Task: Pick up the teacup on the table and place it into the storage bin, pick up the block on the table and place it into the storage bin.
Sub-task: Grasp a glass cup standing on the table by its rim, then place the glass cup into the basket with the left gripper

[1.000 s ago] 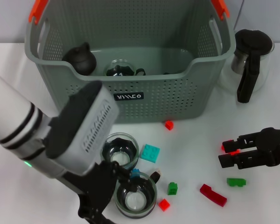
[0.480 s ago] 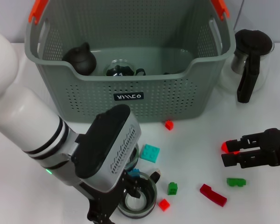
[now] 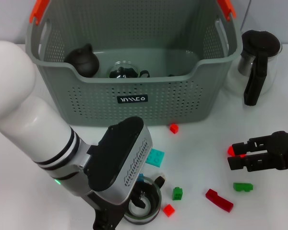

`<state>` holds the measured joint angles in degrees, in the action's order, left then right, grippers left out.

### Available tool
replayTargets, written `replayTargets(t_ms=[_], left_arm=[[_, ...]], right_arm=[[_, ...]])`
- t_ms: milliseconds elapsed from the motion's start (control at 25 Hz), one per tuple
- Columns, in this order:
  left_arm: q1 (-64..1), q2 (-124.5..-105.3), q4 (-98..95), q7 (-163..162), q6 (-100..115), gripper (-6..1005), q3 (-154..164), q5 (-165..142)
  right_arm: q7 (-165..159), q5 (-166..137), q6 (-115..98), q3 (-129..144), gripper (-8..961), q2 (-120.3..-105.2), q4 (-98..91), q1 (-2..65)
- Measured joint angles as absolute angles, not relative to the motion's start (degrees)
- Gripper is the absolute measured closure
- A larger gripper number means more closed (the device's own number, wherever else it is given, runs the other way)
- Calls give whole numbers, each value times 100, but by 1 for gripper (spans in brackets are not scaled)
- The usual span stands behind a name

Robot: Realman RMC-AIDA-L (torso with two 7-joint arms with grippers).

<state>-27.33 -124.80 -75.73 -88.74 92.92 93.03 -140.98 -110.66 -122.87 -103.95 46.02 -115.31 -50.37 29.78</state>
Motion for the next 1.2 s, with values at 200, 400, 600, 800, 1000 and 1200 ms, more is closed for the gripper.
replayTargets(t_ms=[200, 400, 600, 800, 1000, 1200], left_arm=[[-2775, -12480, -7535, -8977, 9255, 213, 9386, -14151], [-2787, -12480, -7532, -8993, 9251, 343, 9487, -14226], [-2822, -12480, -7529, -9093, 9216, 518, 9529, -14232], [-2834, -12480, -7530, -9151, 9143, 667, 9580, -14250], [-2841, -12480, -7543, -9198, 9157, 892, 9641, -14249], [-2847, -12480, -7607, -9245, 9236, 940, 9651, -14165]], right_arm=[[-11057, -12287, -10378, 4596, 270, -11514, -4981, 2995], [-11056, -12287, -10378, 4596, 270, -11513, -4978, 2997], [-11056, -12287, -10375, 4587, 269, -11513, -4975, 2989], [-11011, -12287, -10371, 4514, 269, -11506, -4979, 2971], [-10969, -12287, -10371, 4456, 270, -11503, -4974, 2953], [-10965, -12287, -10371, 4455, 269, -11489, -4974, 2944]])
